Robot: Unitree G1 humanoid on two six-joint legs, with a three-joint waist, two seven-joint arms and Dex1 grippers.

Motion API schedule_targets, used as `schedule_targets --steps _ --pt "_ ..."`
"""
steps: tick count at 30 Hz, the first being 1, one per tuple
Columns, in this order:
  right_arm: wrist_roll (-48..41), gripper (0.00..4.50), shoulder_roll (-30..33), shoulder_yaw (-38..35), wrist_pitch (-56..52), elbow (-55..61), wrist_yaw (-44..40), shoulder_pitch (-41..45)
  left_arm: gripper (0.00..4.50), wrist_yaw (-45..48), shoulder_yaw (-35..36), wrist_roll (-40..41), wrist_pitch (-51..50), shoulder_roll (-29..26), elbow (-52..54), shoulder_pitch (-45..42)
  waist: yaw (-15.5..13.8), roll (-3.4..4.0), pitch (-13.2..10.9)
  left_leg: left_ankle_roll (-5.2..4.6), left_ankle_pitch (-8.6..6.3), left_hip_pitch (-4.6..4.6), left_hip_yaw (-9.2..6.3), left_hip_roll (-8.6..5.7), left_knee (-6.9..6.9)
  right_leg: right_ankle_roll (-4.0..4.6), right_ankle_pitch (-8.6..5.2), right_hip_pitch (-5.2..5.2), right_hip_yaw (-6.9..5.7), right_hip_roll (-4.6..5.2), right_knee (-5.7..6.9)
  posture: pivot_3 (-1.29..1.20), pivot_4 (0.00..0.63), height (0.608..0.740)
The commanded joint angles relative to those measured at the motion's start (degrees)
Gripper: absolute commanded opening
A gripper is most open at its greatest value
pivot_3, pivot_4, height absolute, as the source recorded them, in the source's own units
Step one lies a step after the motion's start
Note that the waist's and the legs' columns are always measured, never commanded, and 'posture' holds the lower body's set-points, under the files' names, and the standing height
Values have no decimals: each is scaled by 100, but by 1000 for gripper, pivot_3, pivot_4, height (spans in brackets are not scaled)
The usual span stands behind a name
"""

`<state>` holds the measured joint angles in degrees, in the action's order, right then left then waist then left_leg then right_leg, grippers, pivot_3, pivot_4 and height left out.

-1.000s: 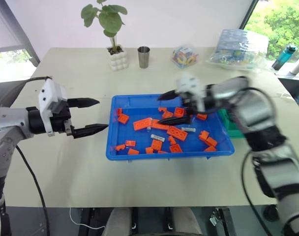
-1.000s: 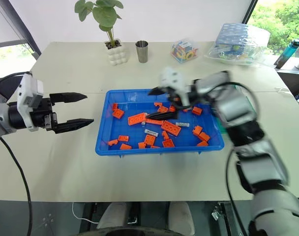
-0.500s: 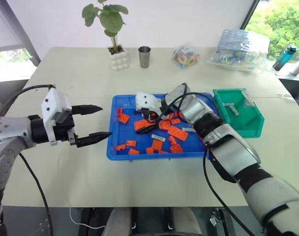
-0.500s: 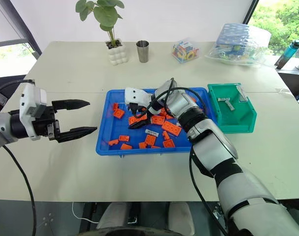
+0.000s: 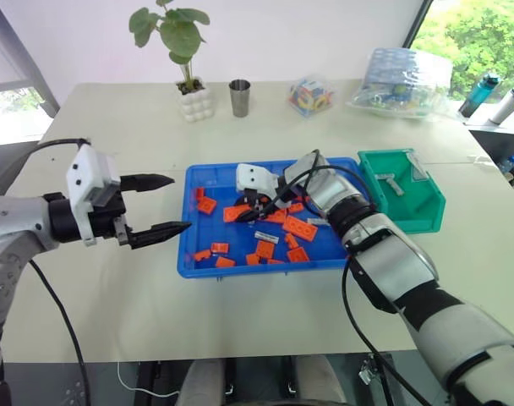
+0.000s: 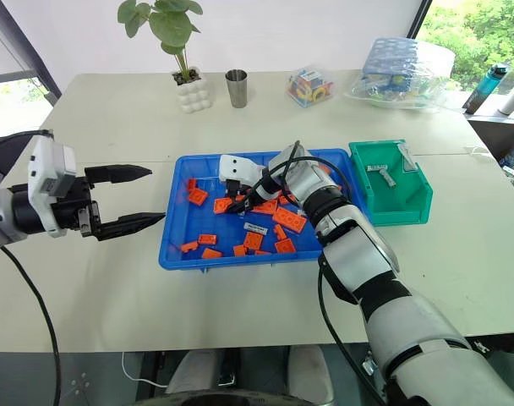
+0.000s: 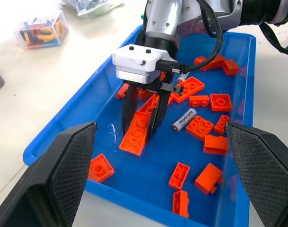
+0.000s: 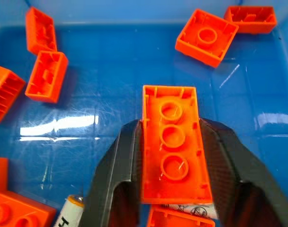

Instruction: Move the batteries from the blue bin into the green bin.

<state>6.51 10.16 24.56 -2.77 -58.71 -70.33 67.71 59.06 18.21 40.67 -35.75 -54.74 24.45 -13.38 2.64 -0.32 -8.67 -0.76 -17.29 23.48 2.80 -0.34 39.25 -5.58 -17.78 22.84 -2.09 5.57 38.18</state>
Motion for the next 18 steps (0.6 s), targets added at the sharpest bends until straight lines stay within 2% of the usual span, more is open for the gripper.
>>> schedule_targets --steps 1,7,12,15,18 --pt "-76 1209 -18 -204 -88 336 -115 123 4500 30 -57 -22 109 -4 -84 -125 -7 0 0 0 0 0 0 0 0 0 0 0 0 0 0 0 150 716" --pt "-184 1209 397 -526 -597 1565 -9 -130 4500 85 -267 -88 193 44 -240 -329 -29 1 -1 0 0 0 -1 0 0 0 0 1 0 2 1 0 150 716" --pt "-829 1209 1361 -1263 -2284 3663 -158 -661 4500 184 -499 -181 320 157 -495 -492 -85 1 -2 -1 -1 2 -5 -6 1 0 0 -4 -1 10 -1 0 150 716" --pt "-1051 1209 1579 -1059 -2967 4762 -284 -1254 4500 238 -693 -260 415 263 -655 -703 -88 -2 1 -3 -2 1 -5 -6 -1 0 0 -5 -1 9 -3 0 150 716" --pt "-984 1209 1773 -686 -3110 5519 -289 -1904 4500 223 -827 -338 452 377 -798 -979 -25 -4 1 -3 -2 -1 -3 3 -2 0 0 -5 0 1 -3 0 150 716"
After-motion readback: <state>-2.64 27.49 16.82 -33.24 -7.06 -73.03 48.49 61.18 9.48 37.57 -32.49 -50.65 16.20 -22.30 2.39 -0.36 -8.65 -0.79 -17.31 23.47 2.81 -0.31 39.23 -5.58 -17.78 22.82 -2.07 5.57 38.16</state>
